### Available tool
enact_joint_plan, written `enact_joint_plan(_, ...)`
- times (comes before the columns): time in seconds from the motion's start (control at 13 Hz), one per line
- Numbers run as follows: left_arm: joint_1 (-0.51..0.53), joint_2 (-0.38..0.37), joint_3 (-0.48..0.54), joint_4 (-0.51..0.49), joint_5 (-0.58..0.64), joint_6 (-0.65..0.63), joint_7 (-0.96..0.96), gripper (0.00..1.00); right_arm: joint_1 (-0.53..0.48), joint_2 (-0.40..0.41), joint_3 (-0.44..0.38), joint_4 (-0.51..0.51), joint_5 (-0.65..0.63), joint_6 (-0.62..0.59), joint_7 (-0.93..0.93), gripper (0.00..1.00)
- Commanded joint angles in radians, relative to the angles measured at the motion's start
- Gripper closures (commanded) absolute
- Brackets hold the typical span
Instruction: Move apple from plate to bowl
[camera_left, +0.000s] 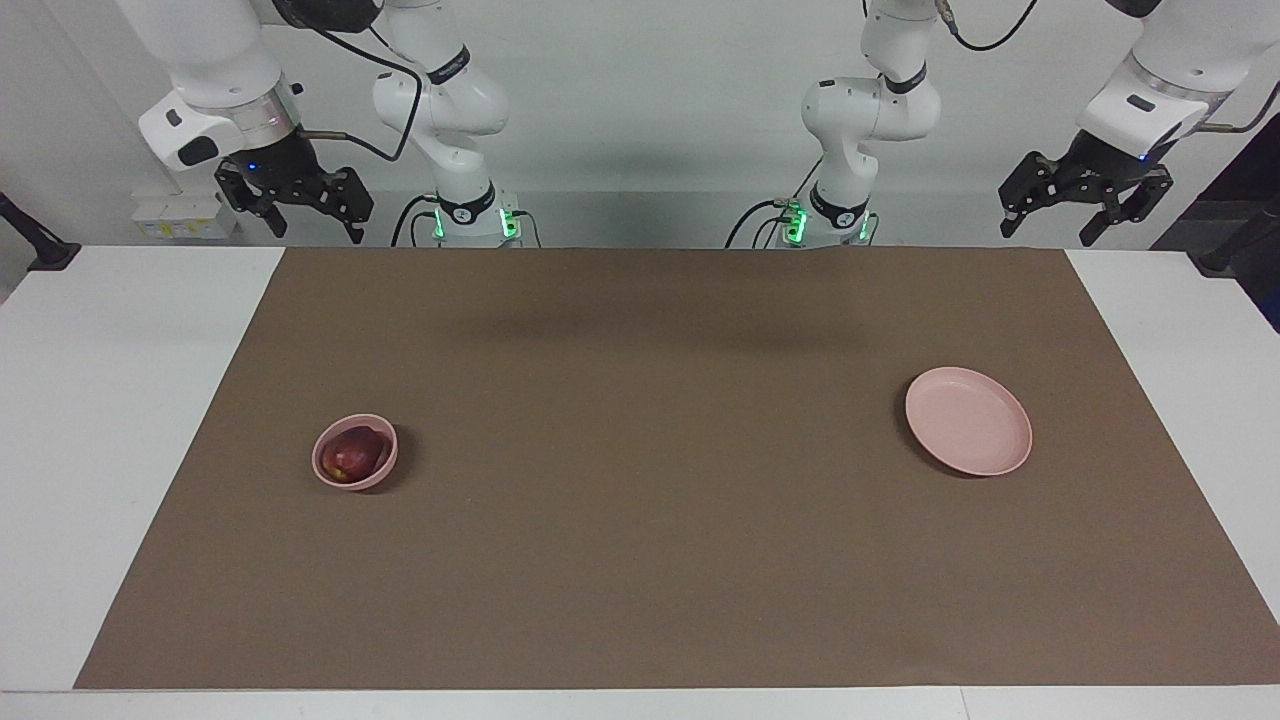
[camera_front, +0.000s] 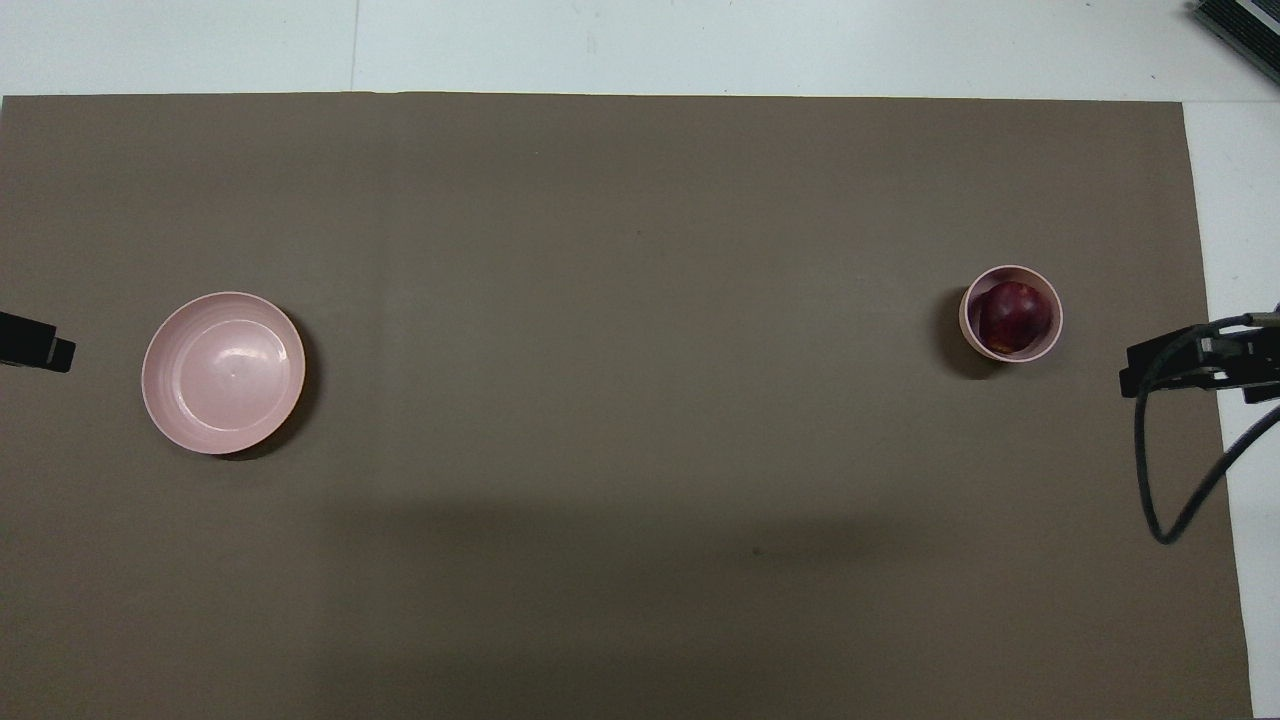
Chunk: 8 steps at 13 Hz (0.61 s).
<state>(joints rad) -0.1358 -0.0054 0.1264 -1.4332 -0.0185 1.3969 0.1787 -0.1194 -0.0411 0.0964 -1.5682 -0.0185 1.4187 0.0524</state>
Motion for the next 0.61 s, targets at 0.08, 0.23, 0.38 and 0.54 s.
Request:
enact_joint_plan(0.08, 0.01, -0.024, -0.011, -0.024, 0.017, -0.004, -0.01, 0.0, -0.013, 0.003, 0.005, 0.007, 0.018, -0.011, -0.017, 0.0)
enact_joint_plan(0.23, 0.01, -0.024, -0.011, -0.024, 0.017, -0.004, -0.01, 0.0, -0.011, 0.003, 0.005, 0.005, 0.017, -0.011, -0.017, 0.0)
enact_joint_plan(0.38, 0.01, -0.024, -0.011, -0.024, 0.017, -0.006, -0.01, 0.0, -0.011, 0.001, 0.005, 0.004, 0.017, -0.011, -0.017, 0.0)
enact_joint_plan(0.54, 0.01, -0.024, -0.011, -0.024, 0.017, -0.004, -0.01, 0.0, -0.011, 0.0, 0.005, 0.002, 0.017, -0.012, -0.017, 0.0)
